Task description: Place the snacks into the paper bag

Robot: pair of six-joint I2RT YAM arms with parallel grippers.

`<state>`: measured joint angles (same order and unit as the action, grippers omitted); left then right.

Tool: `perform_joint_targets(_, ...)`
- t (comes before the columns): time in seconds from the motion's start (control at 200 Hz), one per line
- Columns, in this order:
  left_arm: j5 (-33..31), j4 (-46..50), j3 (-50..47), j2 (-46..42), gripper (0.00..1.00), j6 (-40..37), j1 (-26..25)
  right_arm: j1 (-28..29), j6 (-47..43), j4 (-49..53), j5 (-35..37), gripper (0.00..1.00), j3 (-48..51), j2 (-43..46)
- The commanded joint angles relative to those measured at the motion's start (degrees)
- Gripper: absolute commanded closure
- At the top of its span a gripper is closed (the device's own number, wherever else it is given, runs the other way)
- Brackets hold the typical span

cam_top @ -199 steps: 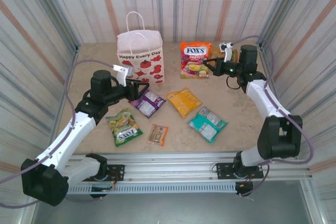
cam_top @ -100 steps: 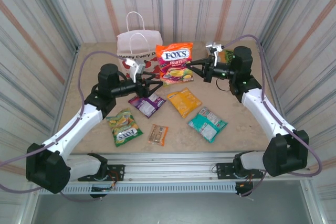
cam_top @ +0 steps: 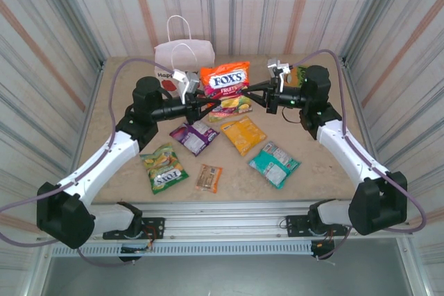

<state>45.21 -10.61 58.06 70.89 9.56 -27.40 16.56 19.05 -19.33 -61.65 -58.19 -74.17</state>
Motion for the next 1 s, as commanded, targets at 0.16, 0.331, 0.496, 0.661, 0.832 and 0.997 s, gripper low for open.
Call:
perform_joint_targets(0.16,2.5,-1.2,1.8,0.2,0.84,-1.6,-0.2,0.3,-4.1,1.5,-3.2,0.93,-0.1,4.0)
perform_joint_targets(0.331,5.9,8.5,5.6,0.6,0.98,-12.3,-0.1,-1.7,-11.6,12.2,-6.6,0.46,-1.5,6.4)
perform_joint_targets(0.496,12.1,7.1,6.7,1.4,1.00,-14.5,0.4,-2.3,-21.0,26.4,-7.8,0.25,-5.4,5.8)
perform_joint_targets(0.661,17.0,3.8,6.7,2.1,1.00,-14.1,0.4,-2.1,-21.1,26.5,-8.9,0.23,-5.9,4.2)
perform_joint_targets(0.832,17.9,5.5,7.5,2.2,1.00,-16.0,0.4,-0.8,-21.1,26.8,-12.3,0.24,-7.7,2.3)
perform_joint_targets(0.997,15.9,6.9,8.2,2.8,0.99,-15.9,0.4,0.4,-21.3,26.6,-14.0,0.36,-7.8,1.6)
